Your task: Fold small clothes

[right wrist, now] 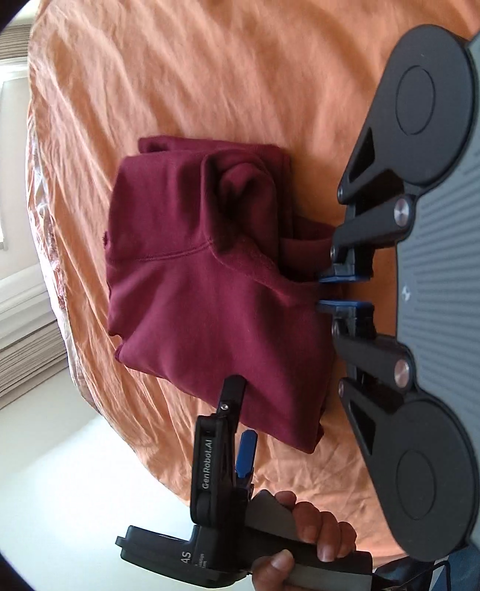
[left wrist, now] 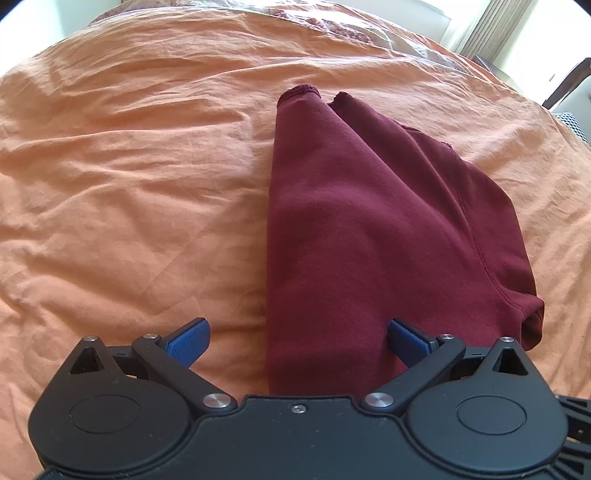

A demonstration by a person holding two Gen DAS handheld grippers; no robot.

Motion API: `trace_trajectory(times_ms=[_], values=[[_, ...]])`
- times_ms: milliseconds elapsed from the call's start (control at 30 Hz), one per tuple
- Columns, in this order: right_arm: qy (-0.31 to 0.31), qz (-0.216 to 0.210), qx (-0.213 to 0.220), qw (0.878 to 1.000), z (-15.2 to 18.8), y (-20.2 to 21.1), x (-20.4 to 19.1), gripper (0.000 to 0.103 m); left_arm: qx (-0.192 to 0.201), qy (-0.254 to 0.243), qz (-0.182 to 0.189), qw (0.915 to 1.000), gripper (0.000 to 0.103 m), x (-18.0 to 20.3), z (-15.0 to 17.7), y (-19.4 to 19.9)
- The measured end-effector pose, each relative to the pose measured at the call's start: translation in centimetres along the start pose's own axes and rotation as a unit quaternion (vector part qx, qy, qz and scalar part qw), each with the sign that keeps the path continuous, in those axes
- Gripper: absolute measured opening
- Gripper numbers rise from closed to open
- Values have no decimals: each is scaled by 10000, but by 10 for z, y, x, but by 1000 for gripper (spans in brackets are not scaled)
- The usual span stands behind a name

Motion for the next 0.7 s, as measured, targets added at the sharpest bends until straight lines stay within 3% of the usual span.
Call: trace_trajectory(times_ms=[133,467,567,700], values=[[-24,59,71,10000,2,17,2,8,25,-44,42,10000,102,3,3,5],[-303,158,15,9994,9,4,10,8,-127,40,49,9999,102,-2,20,-3],[-416,92,109,9990,9,9,12,16,-88,10,-4,10000,102,-2,19,0],[-598,92,336,9976,7,24,21,39,-10,-122,-57,9999,102,0,16,5]])
Point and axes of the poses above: each gripper's, at about its wrist camera, not at the fingertips, and y roughly against the way its jaws point, x to its right, z to its underside, the point moved 7 cm from there along -y, roughly the way its jaws point, and after that the axes turned 6 degrees about -z, right-handed, at the moved point
